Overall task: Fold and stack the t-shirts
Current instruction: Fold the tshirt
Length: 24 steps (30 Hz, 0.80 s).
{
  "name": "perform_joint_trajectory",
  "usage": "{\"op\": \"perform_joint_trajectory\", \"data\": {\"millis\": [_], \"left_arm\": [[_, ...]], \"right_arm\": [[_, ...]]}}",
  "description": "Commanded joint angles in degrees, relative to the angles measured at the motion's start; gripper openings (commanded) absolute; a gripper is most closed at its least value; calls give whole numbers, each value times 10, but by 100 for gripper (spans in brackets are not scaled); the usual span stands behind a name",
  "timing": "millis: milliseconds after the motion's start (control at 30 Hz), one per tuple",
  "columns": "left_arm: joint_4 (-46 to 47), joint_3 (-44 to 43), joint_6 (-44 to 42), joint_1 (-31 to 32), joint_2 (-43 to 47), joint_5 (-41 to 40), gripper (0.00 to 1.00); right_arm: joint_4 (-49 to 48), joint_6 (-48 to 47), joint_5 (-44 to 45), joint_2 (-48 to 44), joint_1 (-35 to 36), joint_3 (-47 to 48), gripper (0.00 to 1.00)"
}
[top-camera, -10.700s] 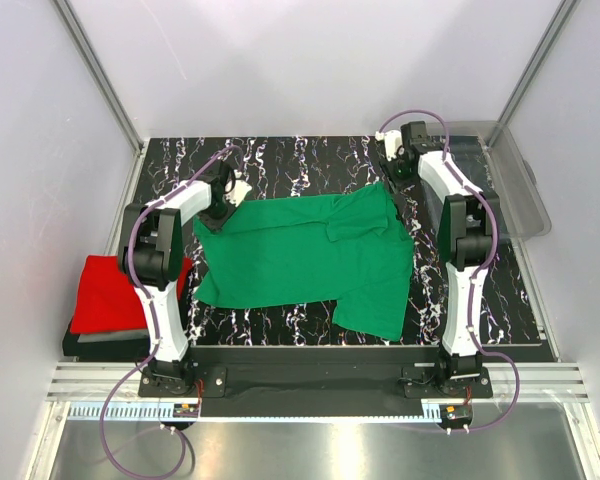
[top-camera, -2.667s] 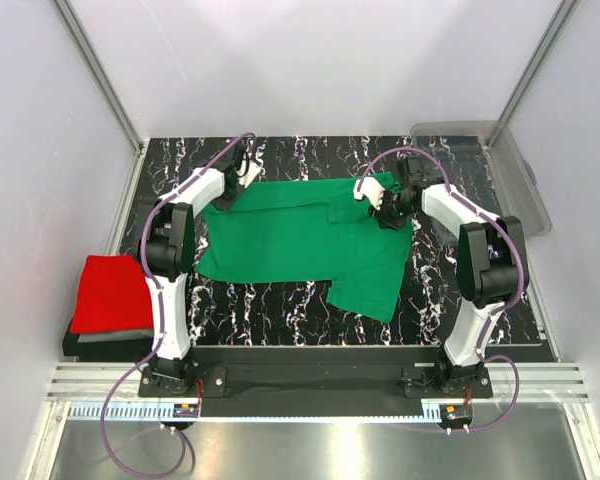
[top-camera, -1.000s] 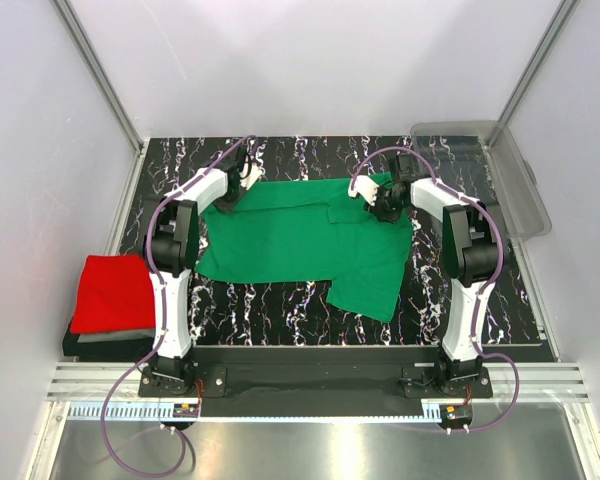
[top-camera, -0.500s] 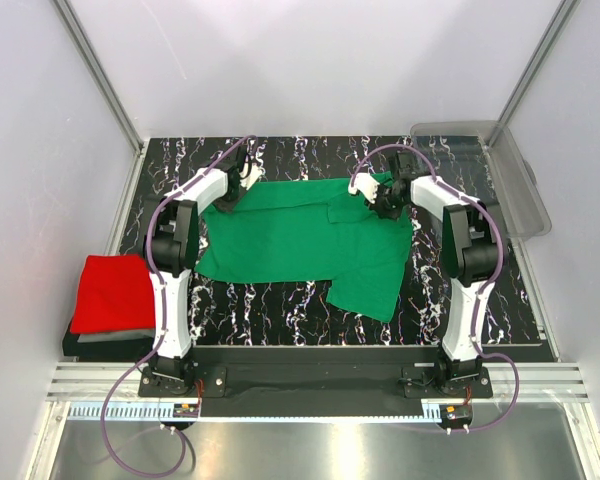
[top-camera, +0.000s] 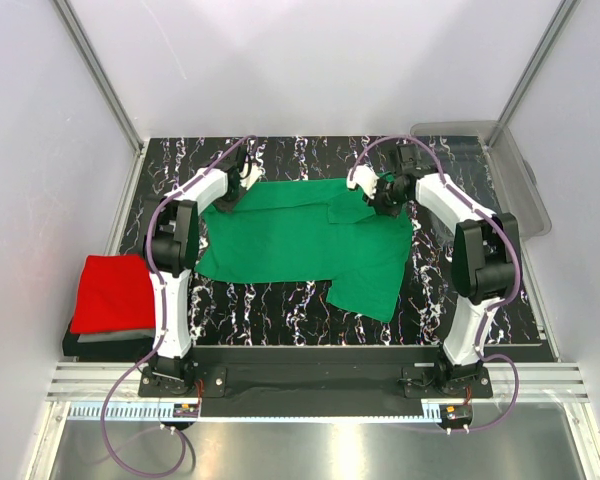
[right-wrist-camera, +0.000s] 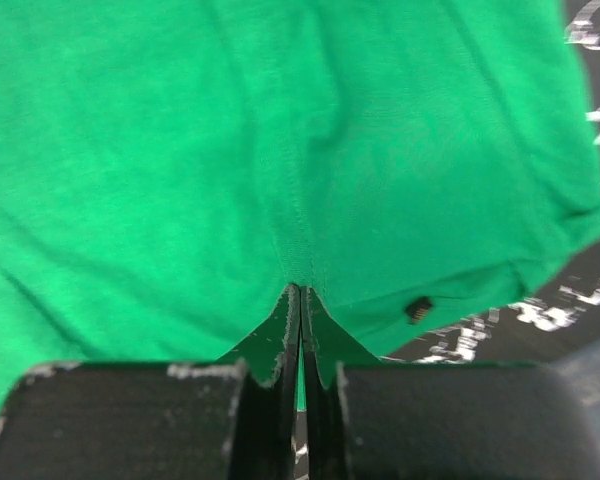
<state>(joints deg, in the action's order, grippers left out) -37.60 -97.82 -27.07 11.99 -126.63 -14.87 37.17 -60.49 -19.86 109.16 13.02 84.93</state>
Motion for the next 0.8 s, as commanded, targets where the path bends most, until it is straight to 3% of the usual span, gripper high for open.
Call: {"op": "perform_joint_trajectory", "data": {"millis": [0, 167, 233, 333, 400, 500, 767], "left_arm": [[12, -15, 1, 0, 18, -2, 0], [12, -13, -1, -1, 22, -2, 0], [12, -11, -2, -2, 25, -4, 0], [12, -13, -3, -4, 27, -3, 0], [12, -15, -4, -7, 26, -2, 0], [12, -26, -8, -14, 20, -6, 0], [12, -54, -13, -32, -2, -10, 0]], "right_arm": [[29, 7, -13, -24, 8, -13, 4], [42, -2, -7, -33, 8, -27, 4], [42, -10, 28, -47, 6, -39, 12], [42, -6, 33, -54, -5, -34, 15], [36, -1, 39, -52, -18, -24, 23], [17, 24, 44, -32, -39, 29, 31], [-24, 183, 63, 142, -50, 182, 30]]}}
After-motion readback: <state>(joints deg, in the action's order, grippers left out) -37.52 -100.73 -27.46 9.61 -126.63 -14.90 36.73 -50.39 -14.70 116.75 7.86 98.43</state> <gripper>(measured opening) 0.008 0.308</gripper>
